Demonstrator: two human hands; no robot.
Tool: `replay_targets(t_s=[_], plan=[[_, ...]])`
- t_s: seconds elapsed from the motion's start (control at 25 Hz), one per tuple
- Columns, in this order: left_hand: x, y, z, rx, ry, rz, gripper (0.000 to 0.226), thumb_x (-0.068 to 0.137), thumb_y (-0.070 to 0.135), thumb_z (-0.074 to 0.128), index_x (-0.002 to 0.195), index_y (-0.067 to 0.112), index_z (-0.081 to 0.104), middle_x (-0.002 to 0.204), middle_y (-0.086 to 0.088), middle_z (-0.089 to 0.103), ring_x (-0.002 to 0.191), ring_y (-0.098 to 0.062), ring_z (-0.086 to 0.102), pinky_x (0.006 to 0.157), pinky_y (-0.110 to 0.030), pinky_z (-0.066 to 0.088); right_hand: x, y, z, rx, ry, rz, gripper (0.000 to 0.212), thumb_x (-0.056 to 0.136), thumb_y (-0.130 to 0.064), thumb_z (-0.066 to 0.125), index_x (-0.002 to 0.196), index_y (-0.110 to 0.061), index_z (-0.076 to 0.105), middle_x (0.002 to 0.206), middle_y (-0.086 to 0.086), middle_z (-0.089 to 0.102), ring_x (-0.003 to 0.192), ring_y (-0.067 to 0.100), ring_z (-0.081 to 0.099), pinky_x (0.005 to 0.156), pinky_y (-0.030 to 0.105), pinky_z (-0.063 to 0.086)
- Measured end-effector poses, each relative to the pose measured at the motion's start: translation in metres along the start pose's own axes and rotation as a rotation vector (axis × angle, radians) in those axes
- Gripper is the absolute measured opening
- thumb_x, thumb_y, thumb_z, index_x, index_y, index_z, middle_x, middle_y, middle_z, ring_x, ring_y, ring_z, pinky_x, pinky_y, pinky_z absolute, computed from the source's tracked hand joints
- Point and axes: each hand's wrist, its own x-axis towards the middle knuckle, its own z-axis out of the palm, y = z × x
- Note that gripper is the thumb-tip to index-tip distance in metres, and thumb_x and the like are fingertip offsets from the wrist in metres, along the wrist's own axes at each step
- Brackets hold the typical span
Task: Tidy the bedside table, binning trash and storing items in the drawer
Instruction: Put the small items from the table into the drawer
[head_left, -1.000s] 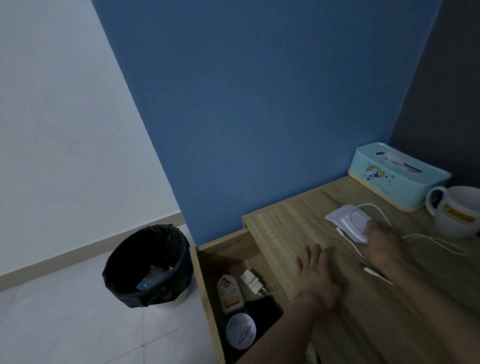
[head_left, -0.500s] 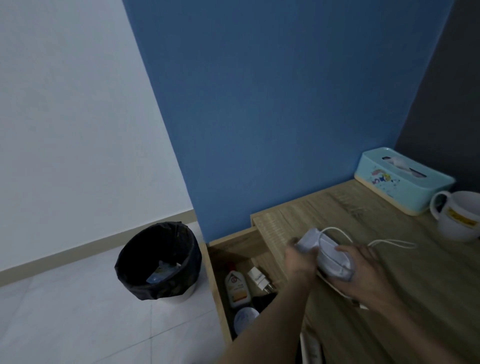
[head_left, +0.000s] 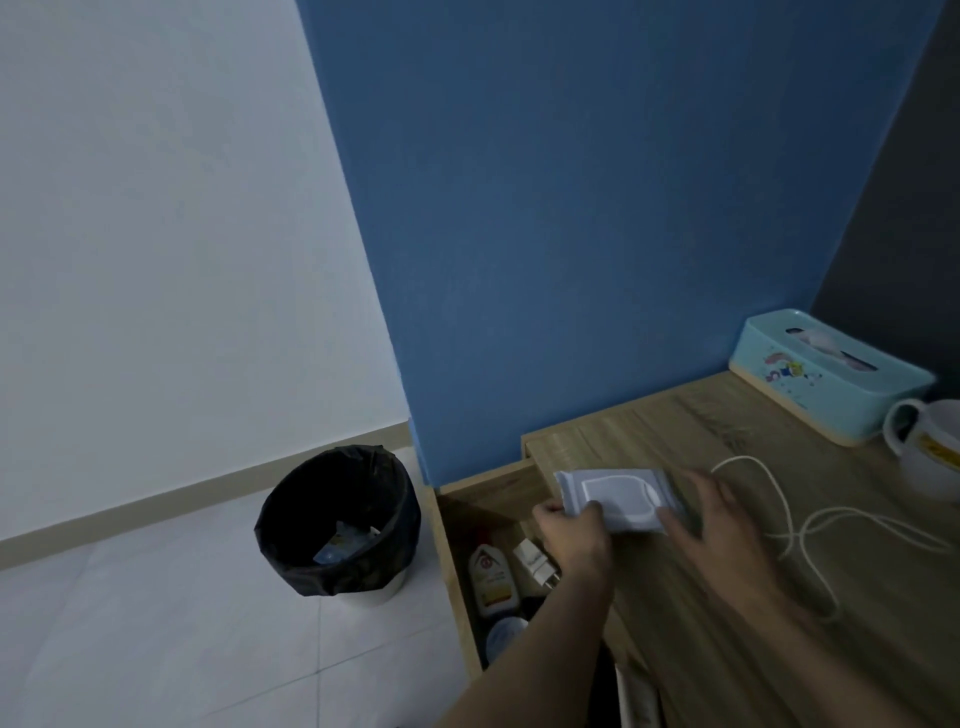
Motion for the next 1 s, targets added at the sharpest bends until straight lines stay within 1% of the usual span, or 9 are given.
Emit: replay_targets(t_s=[0.08,0.2,0.32,0.4,0.48,0.68,0.8,0.88,1.0], plan=[[0.0,0.002,-0.01,-0.06,0.015,-0.021,0.029,0.085,0.002,0.057,0.105,0.016,0.04,0.104,-0.007,0.05,0.1,-0.024,0.054,0.087,-0.037,0.048,0.002,-0.015,0.006,0.108,-0.079,0.065,0.055,0.084,-0.026,0.063,0.133,-0.01,0.044,0.132,0.018,0.052,0.121,0.034,0.047,0.096,0.034,0.036],[0.009,0.006,-0.035,-0.085,0.072,-0.038,0.024,0.084,0.003,0.056,0.099,0.017,0.043,0.102,-0.008,0.053,0.098,-0.025,0.056,0.081,-0.038,0.052,0.011,-0.039,0.02,0.318,-0.169,0.183,0.055,0.08,-0.01,0.068,0.13,-0.005,0.046,0.125,0.021,0.057,0.109,0.032,0.056,0.082,0.03,0.041],[0.028,0.014,-0.066,-0.043,0.131,0.017,0.017,0.078,-0.002,0.051,0.081,0.015,0.052,0.09,-0.01,0.057,0.091,-0.031,0.058,0.085,-0.045,0.054,0.009,-0.067,0.033,0.661,-0.392,0.471,0.033,0.083,0.0,0.062,0.115,0.004,0.053,0.069,0.016,0.072,0.056,0.021,0.065,0.044,0.024,0.048],[0.035,0.021,-0.084,-0.014,0.114,0.055,0.019,0.075,-0.006,0.047,0.077,0.012,0.053,0.08,-0.009,0.055,0.084,-0.031,0.057,0.076,-0.04,0.053,0.0,-0.08,0.042,0.796,-0.502,0.615,0.015,0.086,0.001,0.057,0.1,0.007,0.058,0.056,0.013,0.064,0.048,0.023,0.06,0.032,0.021,0.046],[0.037,0.025,-0.097,0.016,0.067,0.085,0.022,0.077,-0.005,0.048,0.086,0.013,0.056,0.081,-0.004,0.055,0.085,-0.027,0.055,0.079,-0.036,0.049,-0.013,-0.082,0.052,0.798,-0.547,0.688,0.009,0.086,-0.003,0.057,0.094,0.001,0.056,0.073,0.016,0.06,0.065,0.026,0.056,0.042,0.028,0.05],[0.06,0.021,-0.133,0.04,0.115,0.076,0.03,0.087,0.005,0.049,0.114,0.012,0.061,0.102,-0.008,0.059,0.101,-0.024,0.056,0.094,-0.035,0.046,-0.057,-0.08,0.115,0.823,-0.393,0.748,0.028,0.087,-0.007,0.057,0.113,0.003,0.051,0.089,0.018,0.057,0.08,0.031,0.055,0.063,0.036,0.051],[0.072,0.016,-0.141,-0.075,0.061,0.037,0.025,0.089,0.005,0.05,0.11,0.005,0.065,0.107,-0.014,0.064,0.103,-0.026,0.06,0.089,-0.035,0.048,-0.067,-0.074,0.153,0.715,-0.29,0.952,0.047,0.088,-0.017,0.058,0.125,0.007,0.043,0.117,0.028,0.052,0.105,0.041,0.051,0.087,0.047,0.043],[0.07,0.011,-0.139,-0.084,-0.002,-0.006,0.025,0.088,0.008,0.054,0.107,0.001,0.067,0.107,-0.017,0.067,0.101,-0.03,0.063,0.087,-0.037,0.051,-0.072,-0.072,0.162,0.713,-0.324,1.05,0.054,0.091,-0.023,0.054,0.132,0.007,0.036,0.128,0.029,0.047,0.11,0.042,0.048,0.089,0.049,0.039],[0.073,0.004,-0.137,-0.04,-0.032,0.004,0.023,0.084,0.015,0.059,0.1,0.002,0.07,0.104,-0.02,0.07,0.101,-0.035,0.065,0.091,-0.043,0.053,-0.077,-0.054,0.183,0.802,-0.38,1.118,0.047,0.091,-0.02,0.055,0.125,0.009,0.043,0.12,0.026,0.053,0.11,0.038,0.05,0.086,0.047,0.04]])
